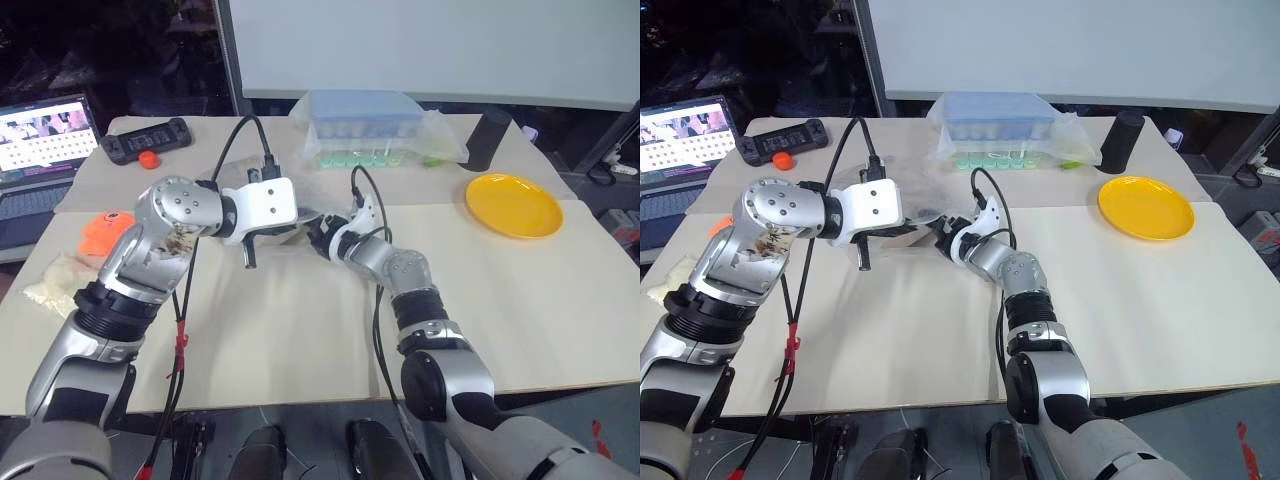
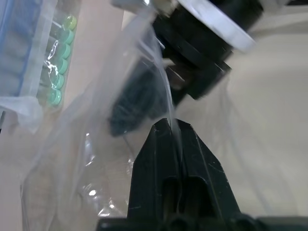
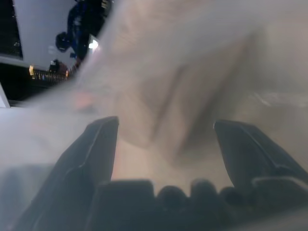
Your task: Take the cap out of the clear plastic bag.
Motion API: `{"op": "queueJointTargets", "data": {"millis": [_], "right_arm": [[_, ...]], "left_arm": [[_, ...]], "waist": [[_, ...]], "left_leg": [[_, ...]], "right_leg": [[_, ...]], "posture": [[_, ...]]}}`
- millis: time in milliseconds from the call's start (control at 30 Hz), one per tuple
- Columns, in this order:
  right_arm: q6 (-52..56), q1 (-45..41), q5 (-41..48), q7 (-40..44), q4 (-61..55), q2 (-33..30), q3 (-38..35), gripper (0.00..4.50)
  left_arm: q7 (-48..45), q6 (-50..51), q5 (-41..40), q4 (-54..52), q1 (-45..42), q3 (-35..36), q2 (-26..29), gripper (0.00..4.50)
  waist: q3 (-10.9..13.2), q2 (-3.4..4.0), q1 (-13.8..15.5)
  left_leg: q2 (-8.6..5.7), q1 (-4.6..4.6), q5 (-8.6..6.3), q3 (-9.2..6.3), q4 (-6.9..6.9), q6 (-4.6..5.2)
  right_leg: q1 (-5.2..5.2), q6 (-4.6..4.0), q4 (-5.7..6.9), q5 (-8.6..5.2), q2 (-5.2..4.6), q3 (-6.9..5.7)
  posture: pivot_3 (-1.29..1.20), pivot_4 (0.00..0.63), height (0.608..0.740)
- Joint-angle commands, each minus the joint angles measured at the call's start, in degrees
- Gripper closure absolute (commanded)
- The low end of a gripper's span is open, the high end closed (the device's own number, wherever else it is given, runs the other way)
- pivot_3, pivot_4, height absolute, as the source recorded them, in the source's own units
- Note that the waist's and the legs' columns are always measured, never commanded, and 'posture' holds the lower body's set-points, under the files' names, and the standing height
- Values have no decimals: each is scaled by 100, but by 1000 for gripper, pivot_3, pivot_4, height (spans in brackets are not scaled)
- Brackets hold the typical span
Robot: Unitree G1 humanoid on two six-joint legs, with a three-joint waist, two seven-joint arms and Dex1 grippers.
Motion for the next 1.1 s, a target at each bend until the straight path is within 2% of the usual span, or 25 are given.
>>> {"op": "queueJointTargets", "data": {"millis": [33, 400, 633, 733, 1033, 1100], "right_arm": [[-214, -510, -45, 253, 126, 815, -40, 667], [-1152, -1235, -531, 933, 1792, 1020, -253, 667], [-1617, -1497, -744, 1290, 2398, 1096, -533, 667], [-1753, -1550, -759, 1385, 2493, 1124, -670, 1412], [-1839, -1634, -859, 1522, 2579, 1159, -863, 4463], [-1848, -1640, -895, 1539, 2592, 1167, -891, 4463]], "left_arm": [[41, -46, 38, -157, -165, 109, 69, 4500], [47, -67, 70, -109, -245, 104, 119, 4500], [51, 14, 62, -207, -229, 128, 179, 4500], [50, 38, 51, -233, -213, 142, 209, 4500], [77, 46, 52, -236, -206, 156, 229, 4500], [79, 44, 55, -238, -201, 159, 241, 4500]], "waist": [[0, 0, -2], [1, 1, -12], [1, 1, -10], [1, 1, -10], [1, 2, -9], [1, 2, -10]], "left_leg": [[1, 1, 0, -1, 0, 0], [4, 3, 0, -1, -2, 0], [5, 3, 0, -3, -3, -1], [4, 2, 0, -3, -3, -1], [4, 3, -1, -6, -3, -1], [4, 3, 0, -6, -3, -1]], "right_leg": [[-1, 0, 1, 0, 0, 0], [-2, -1, 2, 0, 5, 0], [-2, -1, 2, 0, 5, 0], [-3, -1, 2, 0, 5, 0], [-3, -1, 2, 0, 5, 0], [-2, -1, 3, 0, 4, 0]], "posture": [[0, 150, 740], [0, 150, 740], [0, 150, 740], [0, 150, 740], [0, 150, 740], [0, 150, 740]]}}
